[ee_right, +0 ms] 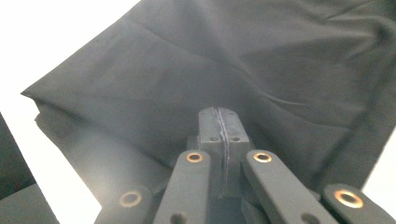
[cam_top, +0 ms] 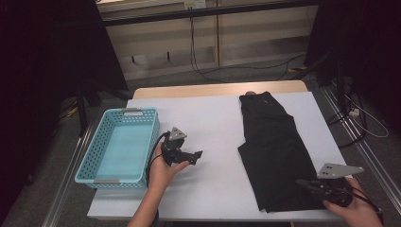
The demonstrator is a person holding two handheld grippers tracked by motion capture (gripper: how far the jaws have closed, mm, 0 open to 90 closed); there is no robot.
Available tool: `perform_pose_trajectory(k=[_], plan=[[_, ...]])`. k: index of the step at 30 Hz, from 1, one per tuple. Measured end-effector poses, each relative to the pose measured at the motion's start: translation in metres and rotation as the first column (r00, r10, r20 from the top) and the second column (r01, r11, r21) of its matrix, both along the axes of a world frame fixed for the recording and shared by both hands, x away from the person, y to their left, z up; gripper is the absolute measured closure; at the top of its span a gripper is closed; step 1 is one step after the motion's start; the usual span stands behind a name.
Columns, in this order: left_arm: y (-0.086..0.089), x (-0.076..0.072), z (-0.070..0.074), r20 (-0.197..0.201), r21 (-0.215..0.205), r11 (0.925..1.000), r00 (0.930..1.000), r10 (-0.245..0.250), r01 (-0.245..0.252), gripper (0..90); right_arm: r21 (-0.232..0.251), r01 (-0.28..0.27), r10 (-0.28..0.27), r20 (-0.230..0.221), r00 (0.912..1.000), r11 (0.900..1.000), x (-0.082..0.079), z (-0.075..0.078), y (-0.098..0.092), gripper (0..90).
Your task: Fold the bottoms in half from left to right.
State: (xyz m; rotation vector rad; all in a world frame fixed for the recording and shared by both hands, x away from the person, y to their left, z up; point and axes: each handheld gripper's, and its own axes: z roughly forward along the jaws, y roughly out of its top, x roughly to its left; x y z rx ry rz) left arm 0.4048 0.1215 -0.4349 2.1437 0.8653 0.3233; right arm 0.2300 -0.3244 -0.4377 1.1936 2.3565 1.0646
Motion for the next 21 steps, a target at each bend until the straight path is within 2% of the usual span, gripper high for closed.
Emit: perform_pose_trajectory(k=[6,11,17,20,21], plan=[[-0.001,0.0,0.001,0.003,-0.008,1.0,1.0,-0.002,0.002,9.0,0.023,0.041,-0.042,0.051,0.9978,0.999,-0.013,0.015,-0.021,90.0],[0.0,-0.001,0.002,0.007,-0.004,1.0,1.0,-0.004,0.004,9.0,-0.007,0.046,-0.045,0.048,0.9978,0.999,-0.017,0.012,-0.023,90.0],[0.003,-0.001,0.004,0.007,-0.018,0.9998,1.0,0.006,-0.006,9.0,0.011,0.051,-0.051,0.073,0.996,0.999,-0.024,0.021,-0.029,90.0],[0.004,0.0,0.003,0.005,-0.01,0.9999,1.0,0.006,-0.006,9.0,0.017,0.054,-0.055,0.074,0.9957,0.998,-0.029,0.023,-0.032,89.5],[0.004,0.0,0.003,0.001,-0.013,0.9999,1.0,0.009,-0.009,9.0,0.02,0.062,-0.063,0.07,0.9955,0.998,-0.03,0.023,-0.033,84.5]])
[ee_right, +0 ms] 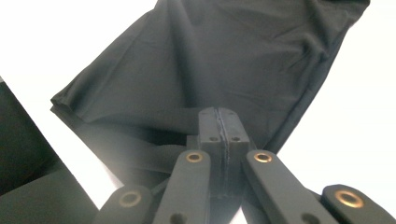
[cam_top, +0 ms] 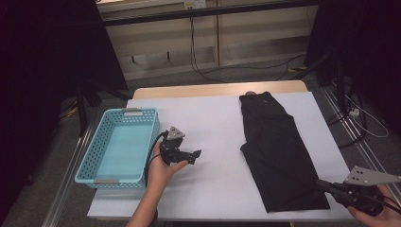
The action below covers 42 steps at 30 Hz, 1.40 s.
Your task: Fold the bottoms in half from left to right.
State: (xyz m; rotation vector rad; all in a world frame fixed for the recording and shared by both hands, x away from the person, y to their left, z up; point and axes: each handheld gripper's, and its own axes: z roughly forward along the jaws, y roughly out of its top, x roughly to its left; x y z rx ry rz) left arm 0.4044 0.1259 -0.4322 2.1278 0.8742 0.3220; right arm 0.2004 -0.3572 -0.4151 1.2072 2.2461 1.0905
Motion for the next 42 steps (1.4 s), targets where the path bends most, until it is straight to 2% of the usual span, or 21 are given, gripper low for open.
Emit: perform_pose_trajectory(k=[1,4,7,9,11,15,17,19,21,22,23,25,27,29,33,34,36,38,40,42], plan=[[0.0,0.0,0.0,0.003,0.003,1.0,1.0,0.0,0.0,9.0,0.003,0.008,-0.008,-0.002,1.0,1.0,0.0,0.0,-0.001,77.7],[0.001,0.0,0.0,0.0,-0.001,1.0,1.0,0.0,0.0,9.0,-0.001,0.036,-0.036,0.004,0.9993,0.999,0.008,0.001,-0.001,67.5],[0.003,0.001,0.001,0.003,-0.008,0.9999,0.9999,0.01,-0.01,8.9,-0.006,0.048,-0.047,0.023,0.9986,0.999,0.022,0.006,0.006,57.6],[0.005,0.002,0.001,0.005,-0.003,0.9999,0.9999,0.012,-0.012,8.9,-0.012,0.049,-0.049,0.026,0.9985,0.999,0.035,0.008,0.012,56.1],[0.005,0.002,0.0,-0.003,-0.008,0.9999,0.9999,0.011,-0.011,8.9,-0.011,0.064,-0.064,0.035,0.9973,0.998,0.049,0.009,0.02,50.8],[0.005,0.001,-0.001,-0.005,-0.005,1.0,1.0,0.007,-0.007,8.9,-0.028,0.108,-0.108,0.029,0.9938,0.994,0.079,0.003,0.031,50.5],[0.005,0.0,-0.001,-0.007,-0.002,1.0,1.0,0.003,-0.003,8.9,-0.048,0.136,-0.135,0.021,0.9906,0.99,0.093,-0.003,0.034,51.9],[0.006,0.0,-0.001,-0.006,0.003,1.0,1.0,-0.003,0.003,8.9,-0.074,0.179,-0.178,0.02,0.9838,0.981,0.105,-0.01,0.033,54.9],[0.007,-0.001,0.001,-0.001,0.003,1.0,1.0,0.001,-0.001,8.9,-0.101,0.239,-0.239,0.011,0.9709,0.966,0.114,-0.017,0.029,59.1],[0.008,-0.001,0.001,-0.005,-0.002,1.0,1.0,0.004,-0.004,8.9,-0.108,0.254,-0.254,0.012,0.9672,0.961,0.118,-0.02,0.027,61.3],[0.008,-0.002,0.001,-0.007,-0.003,1.0,1.0,0.004,-0.004,8.9,-0.102,0.261,-0.262,0.008,0.9651,0.96,0.12,-0.023,0.025,64.1],[0.009,-0.001,0.0,-0.001,0.001,1.0,1.0,0.006,-0.006,8.9,-0.121,0.276,-0.278,0.0,0.9607,0.954,0.122,-0.027,0.024,67.2],[0.009,-0.001,0.0,-0.003,0.0,1.0,0.9999,0.01,-0.01,8.9,-0.126,0.267,-0.272,-0.027,0.9619,0.956,0.124,-0.032,0.023,69.5],[0.01,-0.001,0.0,-0.005,0.002,1.0,1.0,0.008,-0.008,8.9,-0.145,0.269,-0.276,-0.03,0.9607,0.952,0.124,-0.035,0.023,71.6],[0.009,-0.001,-0.001,-0.007,0.005,1.0,1.0,0.005,-0.005,8.9,-0.157,0.305,-0.31,-0.013,0.9506,0.939,0.123,-0.032,0.015,74.6],[0.008,-0.001,-0.001,-0.005,0.008,1.0,1.0,0.003,-0.003,8.9,-0.143,0.312,-0.317,-0.016,0.9482,0.939,0.123,-0.031,0.013,76.1],[0.008,0.0,-0.001,-0.007,0.008,0.9999,1.0,0.006,-0.006,8.9,-0.119,0.301,-0.308,-0.042,0.9506,0.946,0.124,-0.033,0.01,76.9],[0.006,0.0,-0.001,-0.005,0.008,1.0,1.0,0.006,-0.006,8.9,-0.129,0.297,-0.305,-0.046,0.9511,0.946,0.123,-0.036,0.011,79.6],[0.006,0.0,-0.001,-0.008,0.005,1.0,1.0,0.002,-0.002,8.9,-0.11,0.28,-0.287,-0.052,0.9565,0.954,0.123,-0.036,0.012,88.8],[0.005,0.0,0.0,-0.002,0.014,0.9999,1.0,-0.004,0.004,8.9,-0.116,0.263,-0.27,-0.053,0.9612,0.958,0.122,-0.035,0.013,90.0]])
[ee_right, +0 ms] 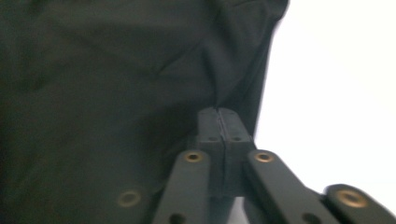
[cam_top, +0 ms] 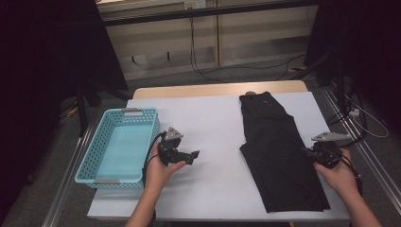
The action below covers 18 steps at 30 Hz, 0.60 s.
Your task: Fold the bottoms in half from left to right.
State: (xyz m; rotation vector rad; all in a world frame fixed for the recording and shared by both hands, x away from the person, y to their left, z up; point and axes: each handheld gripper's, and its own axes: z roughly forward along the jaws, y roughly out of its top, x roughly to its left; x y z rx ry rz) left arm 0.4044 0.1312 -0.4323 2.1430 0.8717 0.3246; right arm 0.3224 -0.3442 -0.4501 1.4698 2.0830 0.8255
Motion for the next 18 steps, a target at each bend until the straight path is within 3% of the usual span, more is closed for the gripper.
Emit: perform_pose_trajectory(k=[6,11,13,15,17,18], plan=[[-0.002,0.0,-0.001,-0.001,-0.004,1.0,1.0,0.001,-0.001,8.9,-0.009,0.025,-0.025,0.04,0.9989,1.0,-0.003,0.015,-0.013,90.0],[-0.003,0.0,0.0,-0.003,-0.004,1.0,1.0,-0.002,0.002,8.9,-0.003,0.039,-0.038,0.014,0.9992,0.999,-0.002,0.008,-0.018,90.0],[-0.002,0.0,0.0,-0.001,-0.003,1.0,1.0,-0.001,0.001,8.9,-0.021,0.041,-0.041,0.015,0.9991,0.999,-0.001,0.005,-0.015,84.6],[-0.001,0.001,0.0,0.004,0.003,1.0,1.0,-0.001,0.001,8.9,-0.017,0.047,-0.047,0.018,0.9987,0.999,0.0,0.006,-0.011,69.6],[-0.001,0.001,0.0,-0.001,0.004,1.0,1.0,-0.003,0.003,8.7,-0.01,0.031,-0.031,0.033,0.999,0.999,0.001,0.01,-0.005,66.2],[-0.001,0.001,0.0,-0.001,0.005,1.0,1.0,-0.003,0.003,8.5,-0.009,0.024,-0.024,0.044,0.9987,1.0,0.002,0.013,-0.001,60.1]])
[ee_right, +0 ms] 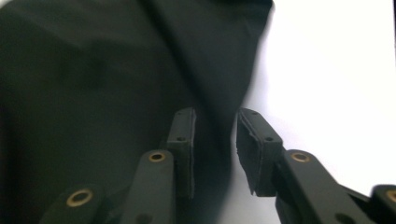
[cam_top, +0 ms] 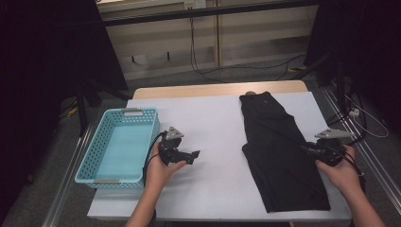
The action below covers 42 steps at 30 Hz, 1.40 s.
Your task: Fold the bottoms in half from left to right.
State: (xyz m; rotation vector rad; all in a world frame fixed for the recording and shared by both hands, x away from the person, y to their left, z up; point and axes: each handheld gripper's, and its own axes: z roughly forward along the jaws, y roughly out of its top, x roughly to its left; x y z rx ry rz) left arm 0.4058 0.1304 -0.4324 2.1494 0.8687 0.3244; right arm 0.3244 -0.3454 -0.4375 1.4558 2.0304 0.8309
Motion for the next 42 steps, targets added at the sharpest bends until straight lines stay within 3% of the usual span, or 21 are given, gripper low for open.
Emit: perform_pose_trajectory(k=[6,14,18,20,24,29,31,37,42], plan=[[0.001,-0.001,0.0,-0.008,-0.005,1.0,1.0,-0.002,0.002,7.9,0.023,-0.018,0.017,0.03,0.9994,1.0,0.012,0.008,0.025,42.8],[0.003,-0.001,0.0,-0.012,-0.005,1.0,0.9999,-0.001,0.001,7.4,0.058,-0.013,0.011,0.038,0.9992,0.998,0.03,0.01,0.048,29.9],[0.003,-0.002,0.0,-0.014,-0.011,0.9999,0.9999,0.002,-0.002,7.4,0.142,-0.01,0.006,0.024,0.9997,0.99,0.039,0.007,0.053,24.9],[0.003,-0.002,0.001,-0.011,-0.01,1.0,0.9999,0.0,0.0,7.4,0.117,0.01,-0.014,0.03,0.9995,0.993,0.044,0.005,0.054,21.4],[0.002,-0.002,0.001,-0.012,-0.012,0.9999,0.9999,-0.003,0.003,7.3,0.141,0.041,-0.047,0.034,0.9984,0.989,0.052,0.004,0.056,19.2],[0.001,-0.001,0.0,-0.012,-0.015,0.9999,0.9999,-0.005,0.005,7.3,0.167,0.07,-0.085,0.086,0.9926,0.984,0.061,0.007,0.063,20.5],[0.001,-0.001,0.0,-0.012,-0.014,0.9999,0.9999,-0.008,0.008,7.3,0.175,0.072,-0.087,0.081,0.9929,0.982,0.065,0.008,0.067,19.7],[0.001,0.001,0.001,-0.01,-0.014,0.9999,0.9999,-0.008,0.008,7.2,0.15,0.048,-0.062,0.086,0.9944,0.987,0.076,0.009,0.082,19.5],[0.002,0.0,0.0,-0.016,-0.013,0.9999,0.9999,-0.006,0.006,7.2,0.125,0.027,-0.035,0.064,0.9973,0.992,0.083,0.007,0.094,18.9]])
